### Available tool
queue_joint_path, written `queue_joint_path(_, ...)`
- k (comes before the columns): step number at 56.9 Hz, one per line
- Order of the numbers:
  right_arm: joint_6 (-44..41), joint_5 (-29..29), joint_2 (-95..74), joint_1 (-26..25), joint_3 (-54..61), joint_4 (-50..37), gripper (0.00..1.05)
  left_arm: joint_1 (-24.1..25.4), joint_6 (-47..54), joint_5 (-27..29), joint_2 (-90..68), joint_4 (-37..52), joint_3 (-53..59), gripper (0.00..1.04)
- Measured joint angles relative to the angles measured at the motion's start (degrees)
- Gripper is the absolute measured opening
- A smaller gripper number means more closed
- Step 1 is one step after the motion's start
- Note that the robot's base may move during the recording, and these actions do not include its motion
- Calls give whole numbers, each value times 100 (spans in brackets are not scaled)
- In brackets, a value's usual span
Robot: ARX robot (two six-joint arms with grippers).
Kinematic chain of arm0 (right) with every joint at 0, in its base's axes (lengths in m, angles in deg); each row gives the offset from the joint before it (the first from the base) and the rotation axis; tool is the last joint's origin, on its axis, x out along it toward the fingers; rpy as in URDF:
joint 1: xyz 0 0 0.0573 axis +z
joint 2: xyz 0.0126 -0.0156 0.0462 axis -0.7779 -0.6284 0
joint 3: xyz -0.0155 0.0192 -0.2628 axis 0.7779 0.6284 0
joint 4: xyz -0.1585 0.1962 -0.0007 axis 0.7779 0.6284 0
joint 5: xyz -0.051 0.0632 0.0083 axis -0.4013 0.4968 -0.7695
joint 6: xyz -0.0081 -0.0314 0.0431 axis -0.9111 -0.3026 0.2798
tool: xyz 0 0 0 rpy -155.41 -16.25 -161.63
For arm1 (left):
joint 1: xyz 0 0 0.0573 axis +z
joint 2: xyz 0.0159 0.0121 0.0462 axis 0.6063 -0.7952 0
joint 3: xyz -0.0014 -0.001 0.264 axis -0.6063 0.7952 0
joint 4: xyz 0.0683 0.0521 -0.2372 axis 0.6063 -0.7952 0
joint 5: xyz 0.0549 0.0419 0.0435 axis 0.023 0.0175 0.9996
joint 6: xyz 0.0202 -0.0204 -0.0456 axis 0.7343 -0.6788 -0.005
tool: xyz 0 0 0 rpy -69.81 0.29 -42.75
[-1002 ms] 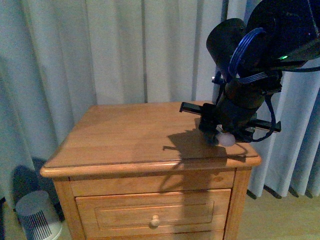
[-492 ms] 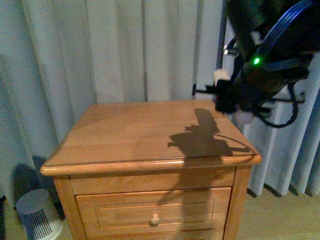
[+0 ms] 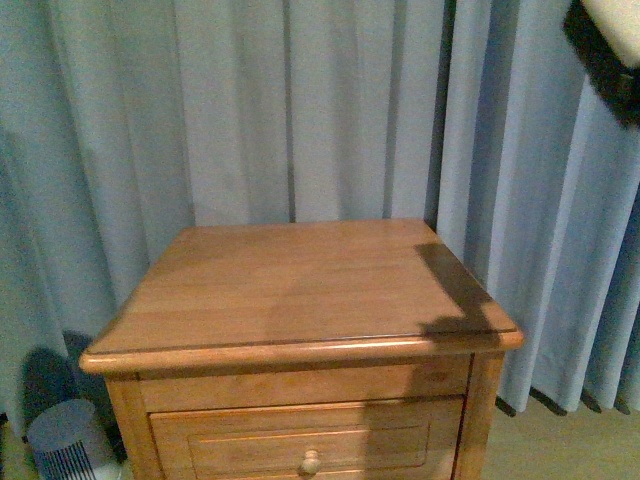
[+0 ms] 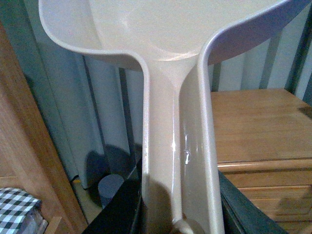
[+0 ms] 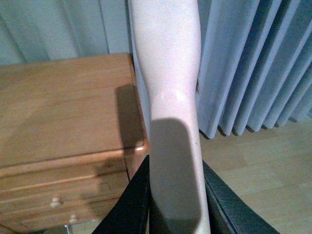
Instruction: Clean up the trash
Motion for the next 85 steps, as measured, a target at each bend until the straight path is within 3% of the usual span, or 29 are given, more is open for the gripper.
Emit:
queue_joint_path(10, 87, -492, 2116, 319, 697, 1290, 21, 0, 0, 0, 0, 0, 0, 26)
queue_joint_path(14, 151, -426, 2699, 299, 885, 1537, 21, 0, 0, 2, 0, 0, 0, 26)
queue_joint_path(85, 273, -551, 2959, 415, 1307, 1296, 21, -15, -7, 13, 24, 0, 0, 26)
